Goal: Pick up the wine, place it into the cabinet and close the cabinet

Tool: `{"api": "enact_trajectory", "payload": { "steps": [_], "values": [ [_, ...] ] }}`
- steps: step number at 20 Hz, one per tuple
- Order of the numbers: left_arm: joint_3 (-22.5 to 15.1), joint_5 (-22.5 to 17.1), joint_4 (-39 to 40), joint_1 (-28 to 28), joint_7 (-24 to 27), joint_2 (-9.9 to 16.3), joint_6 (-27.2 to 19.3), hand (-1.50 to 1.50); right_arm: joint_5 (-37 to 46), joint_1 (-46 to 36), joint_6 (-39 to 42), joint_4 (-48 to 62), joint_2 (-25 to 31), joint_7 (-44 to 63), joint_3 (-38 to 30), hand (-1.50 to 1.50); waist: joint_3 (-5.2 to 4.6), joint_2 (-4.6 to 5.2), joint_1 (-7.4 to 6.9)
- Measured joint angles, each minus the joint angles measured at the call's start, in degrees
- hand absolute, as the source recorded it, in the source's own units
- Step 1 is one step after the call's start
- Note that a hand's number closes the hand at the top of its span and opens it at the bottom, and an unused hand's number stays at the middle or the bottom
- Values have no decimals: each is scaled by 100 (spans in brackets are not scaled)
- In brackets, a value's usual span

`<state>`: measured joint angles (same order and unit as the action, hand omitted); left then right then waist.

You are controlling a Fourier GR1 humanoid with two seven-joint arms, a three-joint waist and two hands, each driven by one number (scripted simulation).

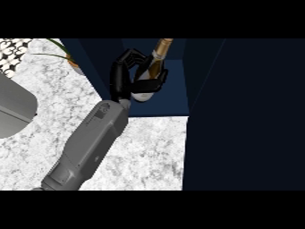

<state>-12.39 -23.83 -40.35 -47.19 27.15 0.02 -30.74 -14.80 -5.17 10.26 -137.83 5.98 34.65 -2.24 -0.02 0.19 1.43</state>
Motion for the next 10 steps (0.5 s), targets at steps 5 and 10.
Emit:
{"api": "enact_trajectory", "payload": {
  "steps": [5,10],
  "values": [
    [286,127,670,-500,415,32,-20,150,4,38,2,5,-51,-49,116,-150,-1,8,24],
    [514,117,1251,-893,804,17,-159,150,-15,-22,2,-5,-6,-5,76,-150,-3,19,67]
  ]
}}
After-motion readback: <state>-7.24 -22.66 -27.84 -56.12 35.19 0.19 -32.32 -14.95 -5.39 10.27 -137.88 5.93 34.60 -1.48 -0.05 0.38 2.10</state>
